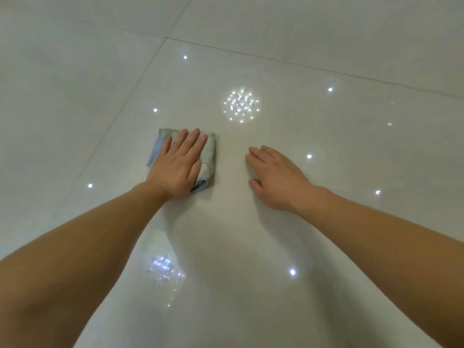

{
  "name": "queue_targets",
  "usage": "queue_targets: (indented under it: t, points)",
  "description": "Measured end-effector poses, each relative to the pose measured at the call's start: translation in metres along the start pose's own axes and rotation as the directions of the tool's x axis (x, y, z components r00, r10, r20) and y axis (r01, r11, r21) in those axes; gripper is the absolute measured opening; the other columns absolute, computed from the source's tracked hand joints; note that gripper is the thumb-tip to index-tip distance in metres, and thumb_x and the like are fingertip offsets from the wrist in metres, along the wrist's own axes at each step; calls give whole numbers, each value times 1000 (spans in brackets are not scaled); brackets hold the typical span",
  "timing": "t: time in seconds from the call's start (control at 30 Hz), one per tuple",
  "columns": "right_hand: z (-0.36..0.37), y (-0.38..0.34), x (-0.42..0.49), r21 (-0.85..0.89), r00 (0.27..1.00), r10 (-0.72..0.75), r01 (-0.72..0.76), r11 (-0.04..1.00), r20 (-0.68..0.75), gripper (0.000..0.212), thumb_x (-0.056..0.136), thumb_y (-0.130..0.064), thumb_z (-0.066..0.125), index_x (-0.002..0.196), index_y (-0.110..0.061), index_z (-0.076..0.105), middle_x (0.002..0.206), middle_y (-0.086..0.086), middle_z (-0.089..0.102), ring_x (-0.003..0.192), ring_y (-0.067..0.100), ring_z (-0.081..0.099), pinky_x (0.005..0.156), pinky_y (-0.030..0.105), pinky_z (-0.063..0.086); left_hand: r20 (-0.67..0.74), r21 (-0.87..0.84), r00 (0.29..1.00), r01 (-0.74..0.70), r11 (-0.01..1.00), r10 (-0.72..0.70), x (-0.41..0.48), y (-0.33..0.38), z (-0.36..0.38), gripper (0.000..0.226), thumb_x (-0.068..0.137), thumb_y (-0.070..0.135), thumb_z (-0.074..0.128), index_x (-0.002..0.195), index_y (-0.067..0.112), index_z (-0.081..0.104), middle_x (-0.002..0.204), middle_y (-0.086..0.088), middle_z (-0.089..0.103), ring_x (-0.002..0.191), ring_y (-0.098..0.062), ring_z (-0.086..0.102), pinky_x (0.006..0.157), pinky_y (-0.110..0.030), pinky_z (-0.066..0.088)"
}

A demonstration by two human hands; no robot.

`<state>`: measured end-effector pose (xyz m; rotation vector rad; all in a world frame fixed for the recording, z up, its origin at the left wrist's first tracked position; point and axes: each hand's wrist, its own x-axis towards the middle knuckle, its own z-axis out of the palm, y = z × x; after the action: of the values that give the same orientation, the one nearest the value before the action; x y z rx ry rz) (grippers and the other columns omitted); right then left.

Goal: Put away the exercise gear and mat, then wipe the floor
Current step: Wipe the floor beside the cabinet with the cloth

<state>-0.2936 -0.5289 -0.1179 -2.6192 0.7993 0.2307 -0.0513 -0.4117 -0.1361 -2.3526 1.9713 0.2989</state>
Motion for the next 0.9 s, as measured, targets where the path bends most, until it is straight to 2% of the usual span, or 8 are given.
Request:
queue_targets:
  t: [0.13,0.23,0.33,0.5,0.7,0.9]
  points:
    - [0,2,-1,-5,1000,-8,9,1000,21,61,97,-35,44,152,-15,25,161,4,17,149,25,11,120,41,13,-1,-16,994,111,994,-111,-13,-16,1,70,94,48,7,158,21,8,166,-2,5,153,-24,2,122,-47,0]
    - [-2,6,-9,-4,1000,-15,16,1000,18,60,98,-33,44,152,-14,24,162,4,16,149,26,10,121,37,11,-5,-41,990,144,989,-144,-37,-33,2,70,91,46,10,158,24,13,165,0,11,152,-25,6,120,-47,0]
    - [0,10,-20,-1,999,-32,32,999,10,60,97,-31,45,152,-13,25,161,4,17,149,26,12,121,35,11,23,-55,987,158,986,-157,-66,-45,4,71,89,42,14,158,27,13,165,5,9,152,-23,3,119,-48,-5]
    - [1,16,-31,-19,998,-62,62,998,11,59,97,-30,45,151,-14,27,161,4,18,148,26,13,121,35,11,71,-103,992,110,989,-103,-97,-27,9,72,88,44,18,158,27,8,164,9,1,152,-22,-5,118,-48,-12]
    - [0,15,-40,-34,995,-97,98,995,32,60,97,-30,45,152,-14,26,161,3,17,149,24,12,121,32,9,81,-89,995,70,994,-63,-115,5,16,69,90,48,18,154,30,-1,161,12,-4,152,-22,-5,118,-51,-10]
    - [-6,29,-57,-28,992,-111,112,993,62,58,99,-30,44,152,-16,26,162,1,16,148,22,13,119,32,13,95,-80,995,2,997,5,-122,70,23,72,91,47,23,157,30,3,162,13,-6,152,-19,-7,119,-55,-6]
